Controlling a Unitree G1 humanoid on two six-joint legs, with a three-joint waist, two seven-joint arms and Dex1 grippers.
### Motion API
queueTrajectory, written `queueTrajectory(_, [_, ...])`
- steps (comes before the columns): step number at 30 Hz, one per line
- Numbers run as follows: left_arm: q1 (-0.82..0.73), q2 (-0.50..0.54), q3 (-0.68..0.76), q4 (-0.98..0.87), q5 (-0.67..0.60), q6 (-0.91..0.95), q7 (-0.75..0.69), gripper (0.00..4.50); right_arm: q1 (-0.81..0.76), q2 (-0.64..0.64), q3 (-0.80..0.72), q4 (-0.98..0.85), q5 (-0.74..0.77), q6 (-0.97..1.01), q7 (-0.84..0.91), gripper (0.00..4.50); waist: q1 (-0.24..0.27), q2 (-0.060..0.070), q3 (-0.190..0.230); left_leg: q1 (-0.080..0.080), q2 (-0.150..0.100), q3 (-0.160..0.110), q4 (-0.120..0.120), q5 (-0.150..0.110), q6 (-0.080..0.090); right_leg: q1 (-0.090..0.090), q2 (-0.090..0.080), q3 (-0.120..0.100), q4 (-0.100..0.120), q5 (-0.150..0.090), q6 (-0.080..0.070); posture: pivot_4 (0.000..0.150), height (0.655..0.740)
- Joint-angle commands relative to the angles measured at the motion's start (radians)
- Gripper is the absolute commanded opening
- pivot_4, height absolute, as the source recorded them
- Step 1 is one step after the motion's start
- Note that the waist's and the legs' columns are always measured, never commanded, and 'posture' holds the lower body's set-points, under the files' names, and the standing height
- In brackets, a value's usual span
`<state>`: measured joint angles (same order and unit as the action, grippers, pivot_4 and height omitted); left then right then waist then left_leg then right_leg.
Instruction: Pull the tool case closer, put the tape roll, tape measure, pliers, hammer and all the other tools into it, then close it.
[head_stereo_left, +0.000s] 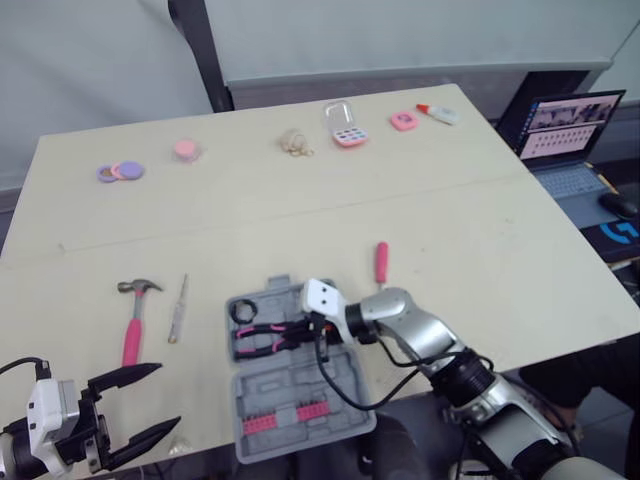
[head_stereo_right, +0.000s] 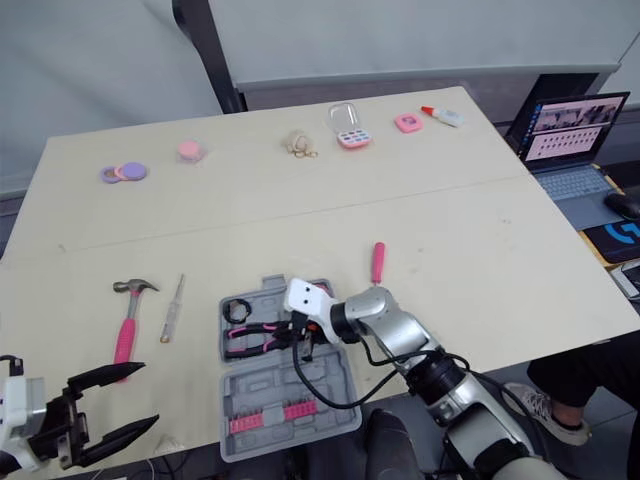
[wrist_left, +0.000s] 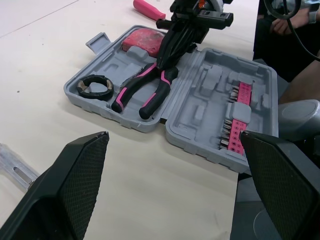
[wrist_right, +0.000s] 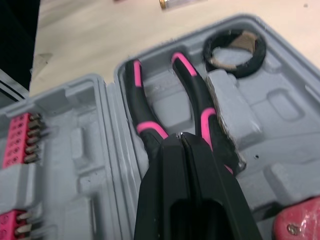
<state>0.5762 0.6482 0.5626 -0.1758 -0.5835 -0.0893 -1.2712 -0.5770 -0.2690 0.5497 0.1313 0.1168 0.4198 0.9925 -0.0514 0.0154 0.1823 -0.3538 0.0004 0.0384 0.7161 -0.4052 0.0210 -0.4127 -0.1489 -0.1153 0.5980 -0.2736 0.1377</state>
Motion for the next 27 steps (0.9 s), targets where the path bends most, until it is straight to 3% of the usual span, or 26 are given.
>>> queueTrajectory(1, [0.007, 0.009, 0.014, 0.008, -0.004, -0.01, -0.009, 4.5, 0.01, -0.006, 0.038, 0.037, -0.058, -0.039, 0.004, 0.07, -0.001, 0.0, 0.0, 0.001, 0.0, 0.0, 0.0, 0.0, 0.0, 0.001, 0.0, 0.0, 0.0, 0.0, 0.0, 0.15, 0.7287])
queueTrajectory(15, [0.009, -0.003, 0.007, -0.004, -0.002, -0.015, -0.001, 4.5, 0.033, -0.009, 0.107, 0.156, -0.222, -0.159, -0.032, 0.07, -0.002, -0.005, -0.008, 0.004, 0.003, 0.0, 0.0, 0.0, 0.0, 0.002, 0.0, 0.0, 0.003, -0.001, -0.002, 0.15, 0.7287])
queueTrajectory(21, [0.01, -0.006, 0.002, -0.014, 0.0, -0.012, 0.005, 4.5, 0.037, 0.03, 0.105, 0.237, -0.248, -0.181, -0.071, 0.07, -0.002, -0.005, -0.016, 0.02, 0.009, 0.001, -0.006, -0.002, -0.003, 0.015, 0.001, -0.002, 0.003, -0.004, -0.006, 0.15, 0.7287])
queueTrajectory(27, [0.01, -0.009, -0.005, -0.024, 0.001, -0.009, 0.013, 4.5, 0.05, 0.044, 0.105, 0.292, -0.258, -0.2, -0.088, 0.07, 0.0, -0.003, -0.023, 0.021, 0.01, -0.001, -0.007, -0.003, -0.004, 0.015, 0.001, -0.002, 0.003, -0.004, -0.008, 0.15, 0.7287])
